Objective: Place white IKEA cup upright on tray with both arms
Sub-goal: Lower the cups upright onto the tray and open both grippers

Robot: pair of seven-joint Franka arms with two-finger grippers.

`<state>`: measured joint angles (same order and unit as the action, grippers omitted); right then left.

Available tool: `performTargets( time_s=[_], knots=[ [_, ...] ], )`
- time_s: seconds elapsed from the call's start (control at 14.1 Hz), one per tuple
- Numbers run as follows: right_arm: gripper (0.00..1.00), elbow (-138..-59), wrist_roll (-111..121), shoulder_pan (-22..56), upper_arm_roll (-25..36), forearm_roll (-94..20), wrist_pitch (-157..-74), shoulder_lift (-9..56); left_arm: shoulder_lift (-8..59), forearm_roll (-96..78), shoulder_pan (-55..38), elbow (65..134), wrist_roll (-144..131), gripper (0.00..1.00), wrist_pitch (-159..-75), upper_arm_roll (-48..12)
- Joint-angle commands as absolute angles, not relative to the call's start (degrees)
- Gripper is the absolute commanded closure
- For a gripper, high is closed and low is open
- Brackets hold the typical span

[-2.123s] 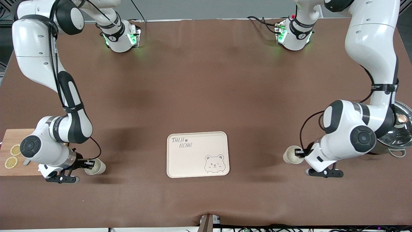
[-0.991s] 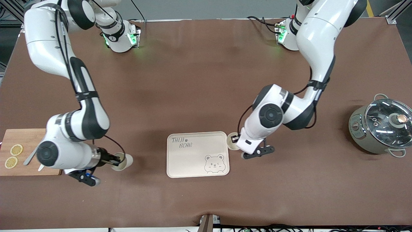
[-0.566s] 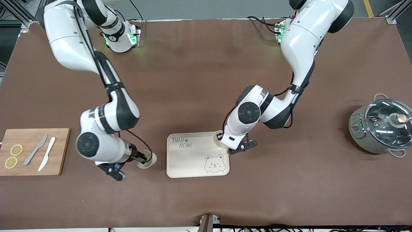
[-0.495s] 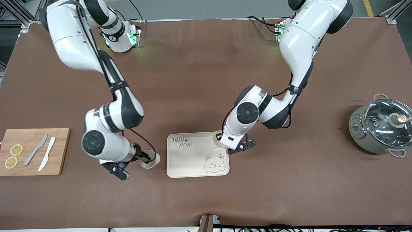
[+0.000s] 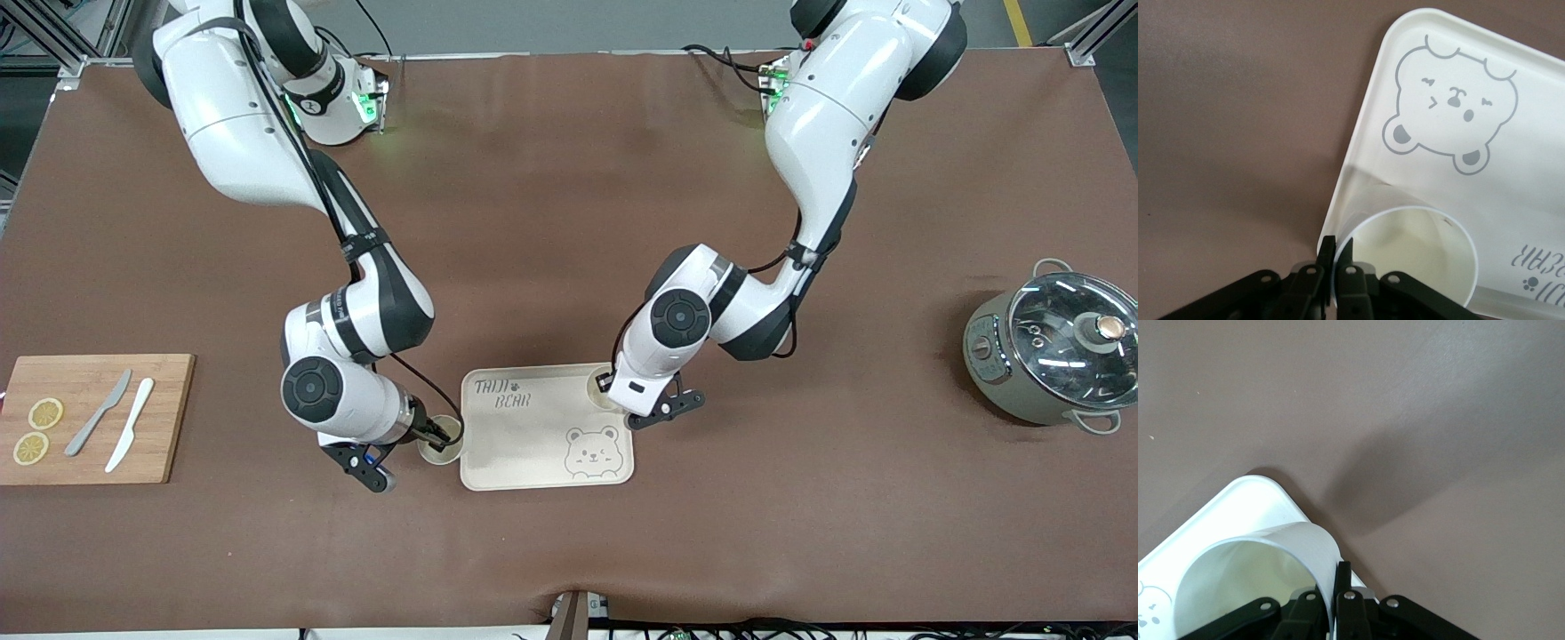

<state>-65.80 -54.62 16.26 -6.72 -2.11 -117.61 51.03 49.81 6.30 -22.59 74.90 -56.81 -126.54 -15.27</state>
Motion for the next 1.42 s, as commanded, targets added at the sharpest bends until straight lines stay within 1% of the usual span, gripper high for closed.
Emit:
performTargets(
  time_s=[0.0,0.07,0.14,0.28,0.5,0.64,0.71,1.06,1.13,1.2,1.27,1.34],
  knots=[
    [1.0,-65.4,-56.2,17.7,-6.3,-2.3,-118.8,52.1,50.5,6.9,-23.3,73.7,-59.8,0.94,-126.8,-14.8],
    [1.0,-65.4,-56.9,18.0,-6.3,-2.3,-119.3,52.4,50.5,6.9,-23.4,73.7,-59.9,0.81,-126.8,-14.8],
    [1.0,-65.4,-57.4,18.4,-6.3,-2.3,-120.0,52.8,50.5,6.9,-23.4,73.7,-59.9,0.65,-126.8,-14.8],
    [1.0,-65.4,-57.7,19.1,-6.3,-2.2,-121.3,53.4,50.4,6.9,-23.4,73.7,-59.9,0.53,-126.8,-14.8],
    [1.0,-65.5,-57.9,19.3,-6.3,-2.2,-121.4,53.9,49.7,7.4,-23.4,73.7,-59.6,0.22,-126.3,-14.4],
    [1.0,-65.5,-59.2,20.2,-6.2,-1.8,-122.9,54.6,48.9,7.5,-23.3,73.6,-59.2,0.06,-125.0,-14.2],
    [1.0,-65.6,-59.8,20.6,-6.2,-1.7,-124.1,54.8,48.7,7.5,-23.3,73.6,-59.1,0.0,-124.4,-13.8],
    [1.0,-65.7,-59.8,20.8,-6.2,-1.6,-124.2,54.8,46.1,7.6,-23.2,73.6,-59.0,0.0,-119.9,-13.8],
    [0.95,-65.7,-59.8,20.8,-6.1,-1.6,-124.2,54.8,45.4,7.6,-23.0,73.5,-58.9,0.0,-118.7,-13.8],
    [0.72,-65.7,-59.8,20.8,-6.1,-1.6,-124.2,54.8,44.3,7.8,-22.8,73.5,-58.5,0.0,-117.9,-13.9],
    [0.22,-65.7,-59.8,20.8,-6.1,-1.5,-124.2,54.8,43.2,7.9,-22.5,73.5,-57.7,0.0,-116.6,-13.9],
    [0.0,-65.7,-59.6,20.8,-6.0,-1.5,-124.0,54.7,42.1,7.9,-22.3,73.5,-56.9,0.0,-115.0,-13.9]
  ],
)
